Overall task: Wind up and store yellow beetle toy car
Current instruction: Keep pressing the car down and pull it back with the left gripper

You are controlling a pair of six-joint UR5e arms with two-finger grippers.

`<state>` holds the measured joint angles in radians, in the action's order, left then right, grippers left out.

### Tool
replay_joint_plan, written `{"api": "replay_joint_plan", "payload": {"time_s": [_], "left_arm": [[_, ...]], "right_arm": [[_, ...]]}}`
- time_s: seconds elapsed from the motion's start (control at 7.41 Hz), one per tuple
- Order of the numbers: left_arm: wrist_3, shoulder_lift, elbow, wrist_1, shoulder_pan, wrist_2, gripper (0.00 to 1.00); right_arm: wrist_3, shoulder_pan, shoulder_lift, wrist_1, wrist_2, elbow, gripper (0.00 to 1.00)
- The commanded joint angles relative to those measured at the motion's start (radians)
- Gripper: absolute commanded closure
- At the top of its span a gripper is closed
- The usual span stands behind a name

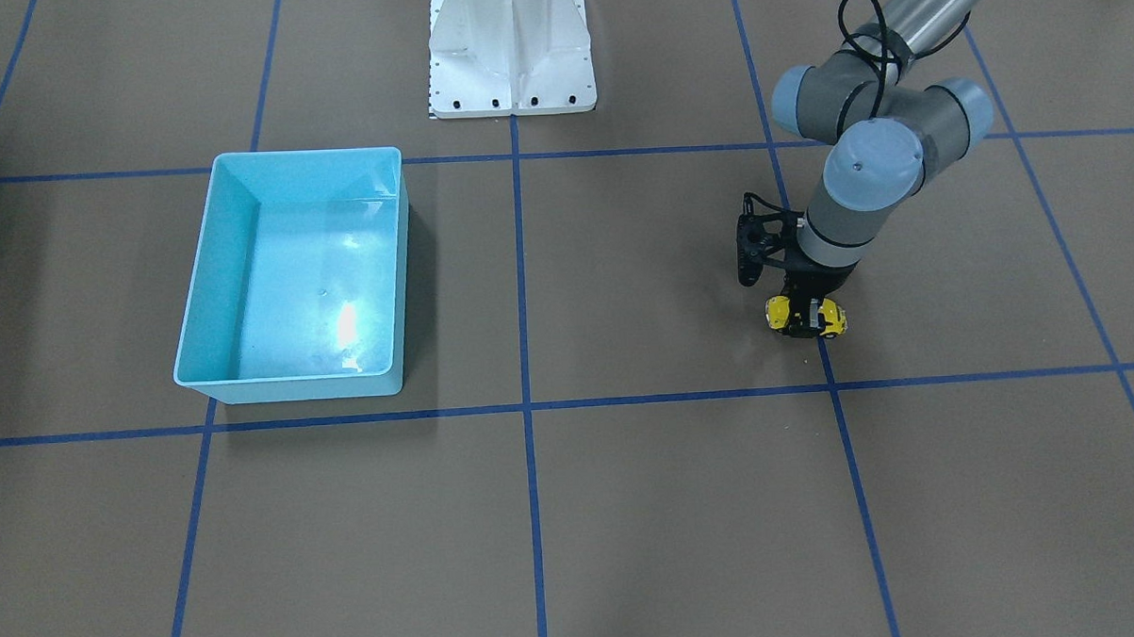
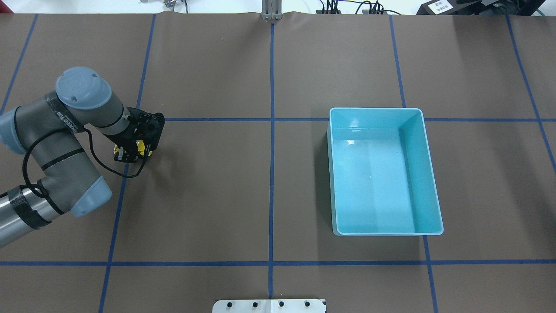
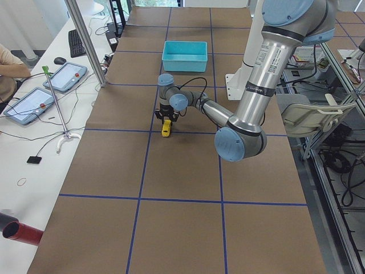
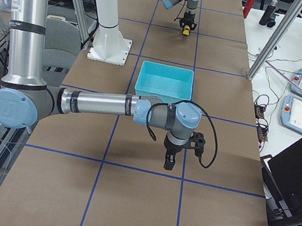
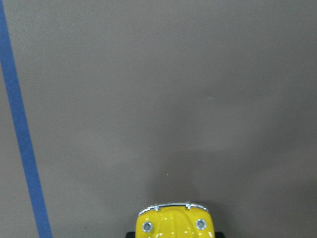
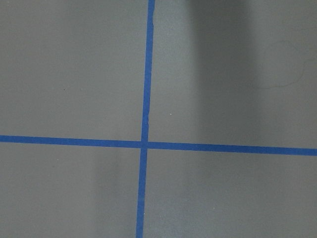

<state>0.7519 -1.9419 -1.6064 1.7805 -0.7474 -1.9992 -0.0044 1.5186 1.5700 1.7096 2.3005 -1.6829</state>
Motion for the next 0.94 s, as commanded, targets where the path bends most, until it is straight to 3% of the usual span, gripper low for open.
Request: {"api": "replay_joint_plan", "payload": {"time_s": [0.0, 0.81], "left_arm": [[0.001, 0.021, 0.000, 0.029, -0.003, -0.001, 1.00], [0.032, 0.096, 0.000, 0.104, -0.052, -0.055, 1.00]], "right_arm": [[0.000, 0.000, 0.018, -0.004, -0.003, -0.001, 0.00], [0.000, 0.000, 0.019, -0.005, -0.003, -0.001, 0.00]]}}
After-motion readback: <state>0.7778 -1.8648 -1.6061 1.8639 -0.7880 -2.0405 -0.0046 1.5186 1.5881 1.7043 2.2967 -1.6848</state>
